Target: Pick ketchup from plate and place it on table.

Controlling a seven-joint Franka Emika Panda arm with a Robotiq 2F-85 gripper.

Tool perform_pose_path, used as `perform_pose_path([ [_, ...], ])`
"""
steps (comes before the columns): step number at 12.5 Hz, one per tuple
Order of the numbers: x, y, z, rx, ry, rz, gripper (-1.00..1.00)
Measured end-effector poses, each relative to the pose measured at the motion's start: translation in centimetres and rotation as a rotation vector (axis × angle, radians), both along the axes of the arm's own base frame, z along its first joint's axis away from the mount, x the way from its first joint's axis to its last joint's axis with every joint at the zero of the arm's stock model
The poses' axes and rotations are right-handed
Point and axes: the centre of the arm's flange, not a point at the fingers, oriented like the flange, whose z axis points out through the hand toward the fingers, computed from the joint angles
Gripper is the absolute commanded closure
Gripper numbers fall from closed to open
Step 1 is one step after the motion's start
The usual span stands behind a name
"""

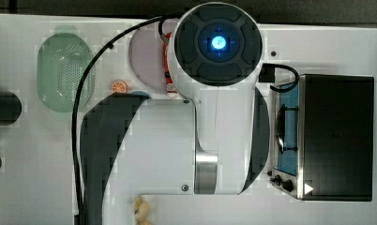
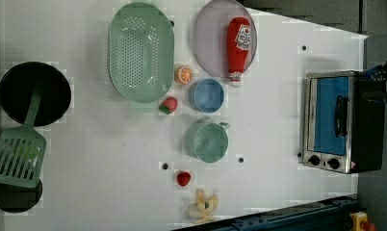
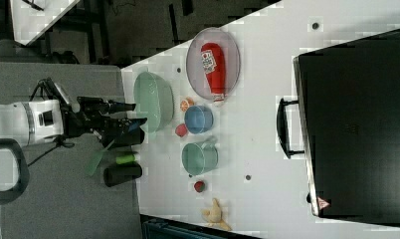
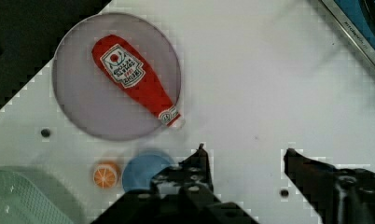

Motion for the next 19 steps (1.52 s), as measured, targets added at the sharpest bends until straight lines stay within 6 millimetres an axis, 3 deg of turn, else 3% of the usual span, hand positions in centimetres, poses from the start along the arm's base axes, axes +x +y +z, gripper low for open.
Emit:
perform_pose_path([
  [3,-3.7,-0.3,-1.3,0.013,0.080,-0.013,-0.99],
  [6,-2.9,-0.3,-1.2,0.009,0.035,-0.005,-1.00],
  [8,-1.0,0.0,-3.3,0.008,0.013,0.007,-1.00],
  [10,1.6,0.8,-7.1,0.025,-0.014,0.032,-1.00],
  [14,5.6,1.9,-17.6,0.040,-0.023,0.152,-1.00],
  [19,7.8,2.9,-29.8,0.046,-0.031,0.443,-1.00],
])
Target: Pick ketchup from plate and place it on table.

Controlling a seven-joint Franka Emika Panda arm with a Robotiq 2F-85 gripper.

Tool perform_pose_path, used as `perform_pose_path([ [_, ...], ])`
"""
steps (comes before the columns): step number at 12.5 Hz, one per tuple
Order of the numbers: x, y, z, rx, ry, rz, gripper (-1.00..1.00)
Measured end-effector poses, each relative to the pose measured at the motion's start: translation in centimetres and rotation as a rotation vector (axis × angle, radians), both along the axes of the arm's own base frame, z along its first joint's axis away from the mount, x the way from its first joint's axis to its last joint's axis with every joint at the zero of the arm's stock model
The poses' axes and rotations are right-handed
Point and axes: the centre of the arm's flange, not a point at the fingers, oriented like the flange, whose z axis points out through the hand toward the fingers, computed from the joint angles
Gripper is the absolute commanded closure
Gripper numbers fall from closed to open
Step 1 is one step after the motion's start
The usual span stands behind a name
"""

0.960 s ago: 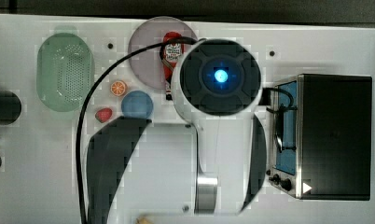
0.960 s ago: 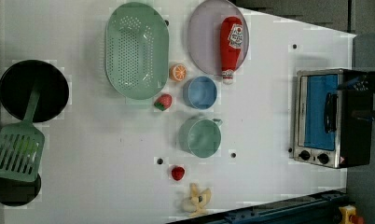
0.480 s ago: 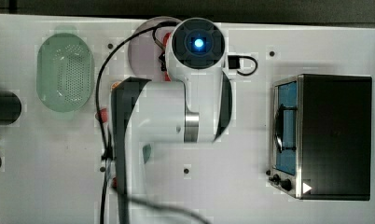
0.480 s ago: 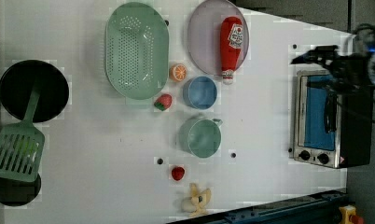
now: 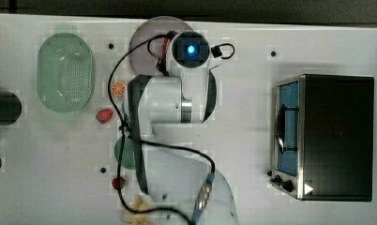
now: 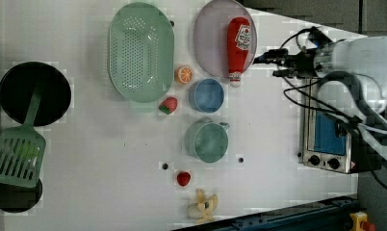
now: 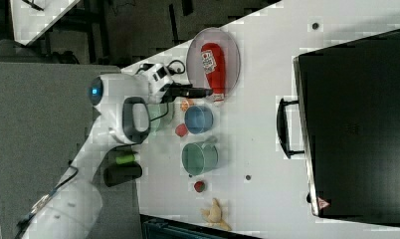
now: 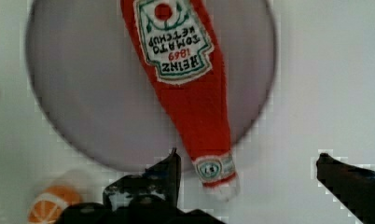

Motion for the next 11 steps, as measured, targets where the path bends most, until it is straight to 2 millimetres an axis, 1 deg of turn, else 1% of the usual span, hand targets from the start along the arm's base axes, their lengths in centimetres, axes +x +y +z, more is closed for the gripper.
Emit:
perform_pose_path([
  [2,0.9,0.1,-3.2,0.003,-0.005,0.063,-1.00],
  [4,2.1,0.3,-5.1,0.006,0.002,0.100,-1.00],
  [6,3.2,0.3,-5.7,0.001,-0.010,0.118,-1.00],
  [8,4.1,0.4,-5.8,-0.041,-0.035,0.179,-1.00],
  [10,4.7,0.7,-5.9,-0.055,-0.062,0.201,-1.00],
  [11,4.7,0.8,-6.2,-0.054,-0.069,0.203,-1.00],
])
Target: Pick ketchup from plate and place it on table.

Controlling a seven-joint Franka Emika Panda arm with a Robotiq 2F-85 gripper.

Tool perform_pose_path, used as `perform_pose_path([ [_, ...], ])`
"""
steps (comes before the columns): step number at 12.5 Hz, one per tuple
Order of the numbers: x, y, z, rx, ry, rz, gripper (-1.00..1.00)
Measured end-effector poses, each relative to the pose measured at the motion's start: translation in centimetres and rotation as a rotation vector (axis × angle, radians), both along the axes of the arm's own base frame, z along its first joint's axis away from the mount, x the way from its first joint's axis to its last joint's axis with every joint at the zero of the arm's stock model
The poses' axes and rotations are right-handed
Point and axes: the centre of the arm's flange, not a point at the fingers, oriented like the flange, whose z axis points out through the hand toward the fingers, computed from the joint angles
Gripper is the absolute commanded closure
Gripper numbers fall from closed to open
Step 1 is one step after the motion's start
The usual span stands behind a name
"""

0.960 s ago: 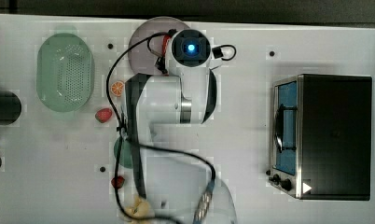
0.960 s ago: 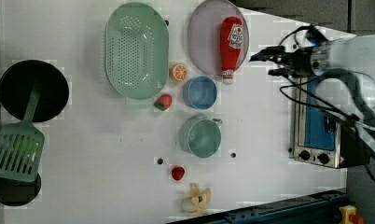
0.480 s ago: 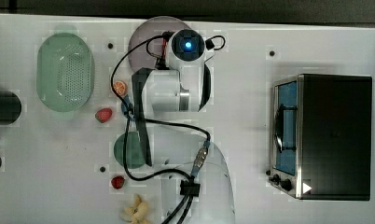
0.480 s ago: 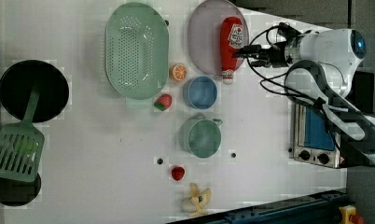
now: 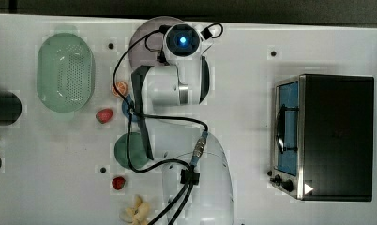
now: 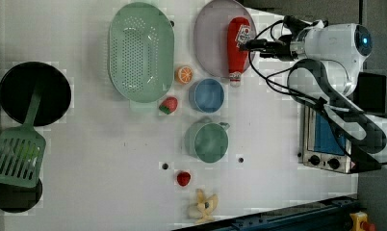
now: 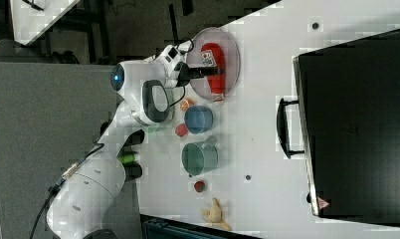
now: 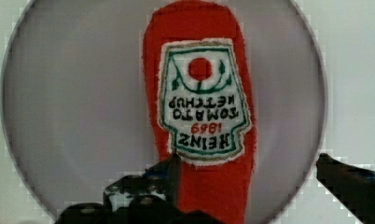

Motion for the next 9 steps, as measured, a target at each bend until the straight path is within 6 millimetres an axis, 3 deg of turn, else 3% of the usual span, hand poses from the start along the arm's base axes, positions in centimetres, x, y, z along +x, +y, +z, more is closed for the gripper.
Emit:
perform_pose_path([
  [6,0.3,0.9,-2.8,0.018,-0.078,0.018,-1.00],
  [7,0.4,1.1,-3.2,0.019,-0.093,0.022,-0.93],
  [9,0.1,1.4,-4.6,0.020,-0.092,0.027,-0.43],
])
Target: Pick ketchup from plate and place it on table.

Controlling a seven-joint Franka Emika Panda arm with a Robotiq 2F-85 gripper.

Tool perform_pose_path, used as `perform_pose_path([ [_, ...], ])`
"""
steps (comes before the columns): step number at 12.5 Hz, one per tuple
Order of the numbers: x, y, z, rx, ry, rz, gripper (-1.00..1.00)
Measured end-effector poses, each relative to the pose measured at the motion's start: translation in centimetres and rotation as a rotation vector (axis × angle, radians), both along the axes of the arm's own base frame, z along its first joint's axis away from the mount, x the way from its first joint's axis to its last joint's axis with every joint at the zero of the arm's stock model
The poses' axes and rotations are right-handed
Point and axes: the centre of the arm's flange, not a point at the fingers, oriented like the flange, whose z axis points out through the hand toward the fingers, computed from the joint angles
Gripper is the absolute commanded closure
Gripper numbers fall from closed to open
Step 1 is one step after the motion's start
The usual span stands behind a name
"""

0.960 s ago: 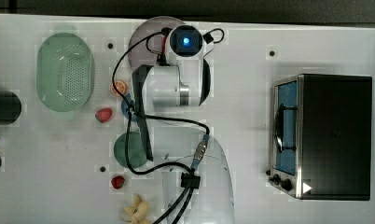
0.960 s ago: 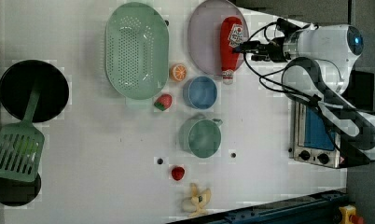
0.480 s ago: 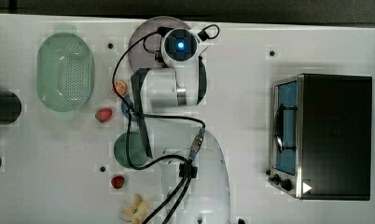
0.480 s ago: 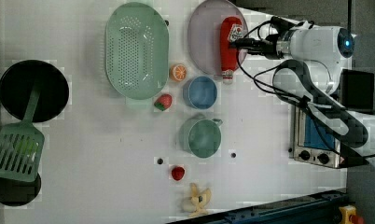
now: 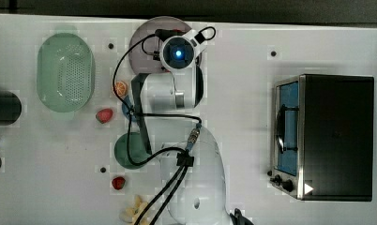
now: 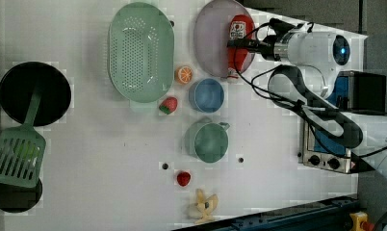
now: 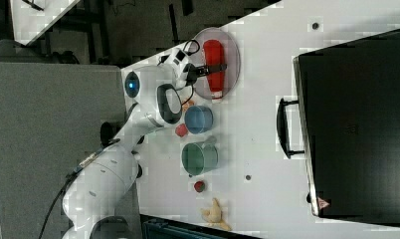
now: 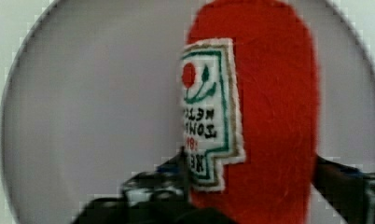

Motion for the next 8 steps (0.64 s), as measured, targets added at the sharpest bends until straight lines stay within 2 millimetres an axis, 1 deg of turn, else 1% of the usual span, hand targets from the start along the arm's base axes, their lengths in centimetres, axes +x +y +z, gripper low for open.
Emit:
perform_pose_path([
  [1,-0.1,0.0,-0.6,-0.001,0.007,0.002,-0.23],
  [3,-0.1,0.0,-0.2,-0.002,0.004,0.004,-0.23],
  [6,0.1,-0.3,0.9,0.000,-0.012,-0.005,-0.23],
  [8,0.0,-0.5,2.5,-0.009,-0.002,-0.004,-0.23],
])
